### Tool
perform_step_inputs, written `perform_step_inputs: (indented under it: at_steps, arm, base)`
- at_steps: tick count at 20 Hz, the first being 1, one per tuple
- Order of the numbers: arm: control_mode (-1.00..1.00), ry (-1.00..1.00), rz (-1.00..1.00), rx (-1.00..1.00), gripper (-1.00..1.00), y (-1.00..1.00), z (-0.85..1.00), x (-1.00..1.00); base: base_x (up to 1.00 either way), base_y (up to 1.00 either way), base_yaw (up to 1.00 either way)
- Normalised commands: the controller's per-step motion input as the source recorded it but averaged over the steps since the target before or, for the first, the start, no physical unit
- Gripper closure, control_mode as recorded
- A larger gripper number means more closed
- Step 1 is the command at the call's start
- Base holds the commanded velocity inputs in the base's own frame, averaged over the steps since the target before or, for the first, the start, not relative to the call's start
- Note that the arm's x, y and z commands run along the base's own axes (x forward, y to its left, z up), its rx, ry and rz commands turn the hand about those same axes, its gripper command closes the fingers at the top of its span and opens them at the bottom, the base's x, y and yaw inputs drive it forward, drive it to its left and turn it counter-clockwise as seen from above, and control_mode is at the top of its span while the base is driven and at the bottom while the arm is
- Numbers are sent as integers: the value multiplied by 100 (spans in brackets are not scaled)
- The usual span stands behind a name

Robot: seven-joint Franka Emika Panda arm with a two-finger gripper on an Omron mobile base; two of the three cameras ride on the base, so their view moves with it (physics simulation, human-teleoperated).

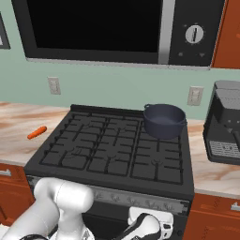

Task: Turn on the burner for the pot on the stove. Wait thirty seconds for the pot to heat up. Then add the carrot to the pot.

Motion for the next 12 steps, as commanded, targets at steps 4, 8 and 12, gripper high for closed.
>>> perform_step_inputs:
  at_steps: [4,8,12]
  arm:
    - [-100,0,0,0,-100,-1,-14,15]
    - [-100,0,0,0,-100,0,-19,13]
    - [-100,0,0,0,-100,0,-19,11]
  base:
    - [0,0,0]
    - [0,0,0]
    - [0,0,0]
